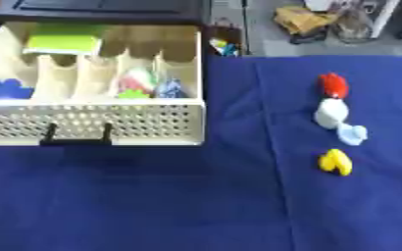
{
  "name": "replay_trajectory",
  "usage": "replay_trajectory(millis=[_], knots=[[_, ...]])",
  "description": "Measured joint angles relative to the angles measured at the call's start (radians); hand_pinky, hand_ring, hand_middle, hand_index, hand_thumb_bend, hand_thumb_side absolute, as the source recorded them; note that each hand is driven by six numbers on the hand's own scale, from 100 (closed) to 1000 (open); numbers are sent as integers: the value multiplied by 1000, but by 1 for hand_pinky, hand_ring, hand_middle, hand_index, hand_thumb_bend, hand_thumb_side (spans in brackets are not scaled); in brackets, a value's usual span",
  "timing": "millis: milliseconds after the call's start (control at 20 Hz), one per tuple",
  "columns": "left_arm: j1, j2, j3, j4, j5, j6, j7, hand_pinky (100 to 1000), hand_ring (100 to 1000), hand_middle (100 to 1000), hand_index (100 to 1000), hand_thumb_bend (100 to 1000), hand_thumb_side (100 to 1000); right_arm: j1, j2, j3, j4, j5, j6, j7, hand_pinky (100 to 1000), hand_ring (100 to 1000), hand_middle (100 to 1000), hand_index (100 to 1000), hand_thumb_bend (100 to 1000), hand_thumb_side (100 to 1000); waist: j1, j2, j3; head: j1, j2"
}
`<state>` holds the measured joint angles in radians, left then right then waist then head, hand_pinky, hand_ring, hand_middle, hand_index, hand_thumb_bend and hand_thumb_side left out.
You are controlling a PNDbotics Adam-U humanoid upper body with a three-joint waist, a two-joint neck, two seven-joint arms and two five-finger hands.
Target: Pick up objects from table and place into drawer.
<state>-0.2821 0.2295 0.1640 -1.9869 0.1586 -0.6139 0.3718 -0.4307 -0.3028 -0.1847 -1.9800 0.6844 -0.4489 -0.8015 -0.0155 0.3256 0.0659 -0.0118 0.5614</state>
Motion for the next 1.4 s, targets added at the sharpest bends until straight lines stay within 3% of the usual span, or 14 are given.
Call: replay_trajectory(millis=[200,450,800,1150,1200,1400], knots=[[0,1,0,0,5,1,1,399,553,616,821,252,988,-2,-1,3,0,-2,0,0,594,667,607,713,122,781,-3,-6,1,-1,6],[2,13,0,0,10,1,1,401,554,616,821,251,988,-14,-58,53,0,-14,5,4,651,735,587,784,237,829,-12,-19,2,-14,31],[18,35,-1,0,19,2,-3,402,554,616,821,251,988,-125,-203,199,92,19,76,75,674,749,557,789,314,849,-25,-42,1,-20,53],[27,41,-3,0,25,6,-11,400,554,616,820,252,989,-251,-350,352,240,107,163,163,674,753,559,800,342,849,-29,-51,-2,-27,53],[27,42,-5,0,26,6,-12,400,554,616,821,252,989,-266,-372,374,262,117,177,176,675,754,563,806,381,896,-29,-54,1,-29,53],[28,43,-10,0,30,7,-19,399,555,616,820,254,988,-323,-459,464,349,143,231,231,676,752,575,811,373,896,-29,-59,11,-40,53]])
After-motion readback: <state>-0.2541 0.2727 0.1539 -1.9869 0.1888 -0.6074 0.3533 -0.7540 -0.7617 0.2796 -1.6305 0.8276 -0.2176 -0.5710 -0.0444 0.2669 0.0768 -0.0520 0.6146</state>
